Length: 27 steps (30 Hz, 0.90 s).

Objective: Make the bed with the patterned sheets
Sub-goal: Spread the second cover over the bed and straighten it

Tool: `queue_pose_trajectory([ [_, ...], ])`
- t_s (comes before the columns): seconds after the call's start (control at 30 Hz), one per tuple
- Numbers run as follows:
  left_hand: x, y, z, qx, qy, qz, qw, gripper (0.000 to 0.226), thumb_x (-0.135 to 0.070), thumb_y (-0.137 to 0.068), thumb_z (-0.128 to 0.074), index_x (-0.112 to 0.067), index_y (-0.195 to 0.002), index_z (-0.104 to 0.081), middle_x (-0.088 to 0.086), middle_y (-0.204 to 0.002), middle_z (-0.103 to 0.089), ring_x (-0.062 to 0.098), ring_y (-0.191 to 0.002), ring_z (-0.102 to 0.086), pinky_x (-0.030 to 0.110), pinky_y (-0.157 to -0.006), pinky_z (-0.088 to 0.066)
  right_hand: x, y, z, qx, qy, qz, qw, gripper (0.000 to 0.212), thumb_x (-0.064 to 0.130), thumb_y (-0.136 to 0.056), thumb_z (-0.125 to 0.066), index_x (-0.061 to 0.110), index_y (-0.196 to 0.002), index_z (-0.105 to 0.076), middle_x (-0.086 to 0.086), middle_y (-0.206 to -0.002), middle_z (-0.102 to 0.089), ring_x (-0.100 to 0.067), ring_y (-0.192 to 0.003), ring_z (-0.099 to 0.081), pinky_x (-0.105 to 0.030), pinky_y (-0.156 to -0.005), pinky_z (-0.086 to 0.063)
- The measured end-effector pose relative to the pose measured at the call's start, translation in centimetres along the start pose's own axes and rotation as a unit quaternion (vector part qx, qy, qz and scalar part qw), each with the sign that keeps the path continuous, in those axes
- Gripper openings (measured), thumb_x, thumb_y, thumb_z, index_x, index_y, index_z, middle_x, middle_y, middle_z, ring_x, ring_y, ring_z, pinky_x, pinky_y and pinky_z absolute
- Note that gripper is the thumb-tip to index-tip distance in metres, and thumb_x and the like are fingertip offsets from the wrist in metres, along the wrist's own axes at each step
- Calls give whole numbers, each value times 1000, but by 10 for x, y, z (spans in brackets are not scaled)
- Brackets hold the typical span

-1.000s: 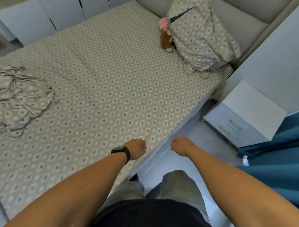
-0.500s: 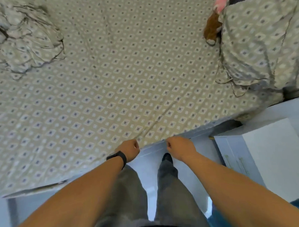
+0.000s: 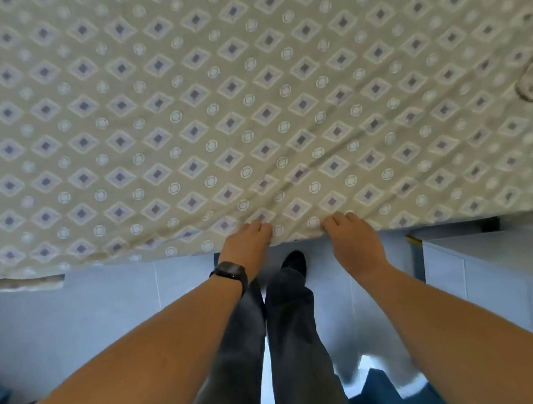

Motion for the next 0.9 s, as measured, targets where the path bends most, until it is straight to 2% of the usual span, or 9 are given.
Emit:
queue_pose_trajectory([
  [0.3,3,8,-8,78,-18,-53,995,19,-11,-95,-53,-18,-112,-51,6,-109,-57,33,-94,-58,43,-79,-52,-4,14,-16,-9,-98,46,994,38,-10,-50,-85,8,-77,-65,-5,-65,-57,-22,-50,-55,-25,-41,-36],
  [0.4,-6,-6,-2,138,-74,-116,981,33,-28,-103,-45,-18,-135,-48,7,-122,-59,33,-102,-61,44,-85,-53,-13,13,-19,2,-117,90,989,8,14,-79,-73,12,-80,-66,-2,-69,-60,-21,-57,-57,-30,-44,-46],
  [0.43,-7,-7,-1,168,-94,-137,972,44,-32,-103,-43,-19,-146,-41,6,-129,-57,34,-106,-61,43,-87,-53,-17,16,-19,12,-127,85,988,16,24,-90,-58,14,-80,-65,-1,-70,-60,-22,-61,-57,-33,-47,-49],
  [0.5,-16,-9,1,195,-125,-160,960,50,-31,-101,-44,-22,-150,-36,4,-131,-56,33,-104,-62,42,-85,-53,-33,25,-17,-22,-168,32,985,35,32,-98,-38,15,-80,-63,0,-70,-58,-22,-65,-55,-37,-51,-48],
  [0.57,-25,-14,4,176,-129,-193,957,39,-27,-99,-45,-22,-138,-48,4,-125,-58,32,-98,-61,42,-79,-52,-54,27,-7,-102,-251,-107,957,26,25,-100,-42,15,-89,-63,0,-81,-59,-20,-74,-54,-35,-57,-48],
  [0.63,-41,-21,8,106,-102,-249,957,32,-24,-95,-47,-20,-125,-56,3,-117,-59,30,-92,-60,41,-72,-51,-78,24,-1,-171,-347,-326,863,15,18,-99,-49,13,-107,-61,-2,-106,-57,-20,-89,-53,-35,-70,-44],
  [0.73,-80,-41,7,0,-81,-299,951,35,-18,-85,-56,-18,-119,-61,4,-110,-59,29,-86,-58,41,-66,-50,-109,29,-21,-174,-477,-629,588,36,24,-96,-63,7,-125,-52,-10,-126,-51,-28,-97,-57,-40,-79,-47],
  [0.8,-108,-54,7,-56,-97,-311,944,45,-13,-77,-66,-18,-122,-62,5,-116,-60,30,-95,-58,41,-72,-51,-114,27,-36,-142,-561,-681,449,41,42,-92,-66,8,-116,-60,-13,-117,-63,-28,-89,-61,-41,-79,-50],
  [0.9,-151,-73,7,-97,-134,-327,931,70,-15,-72,-74,-17,-140,-55,10,-145,-52,35,-131,-49,46,-100,-49,-115,26,-45,-183,-643,-647,366,28,35,-98,-58,12,-82,-63,-9,-81,-66,-17,-57,-53,-31,-61,-48],
])
Point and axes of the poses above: each hand's wrist, its own y-axis away from the middle knuckle, its own z-axis out of the back of the hand, x = y × z, the point moved 1 cm from there along -y, towards the middle knuckle
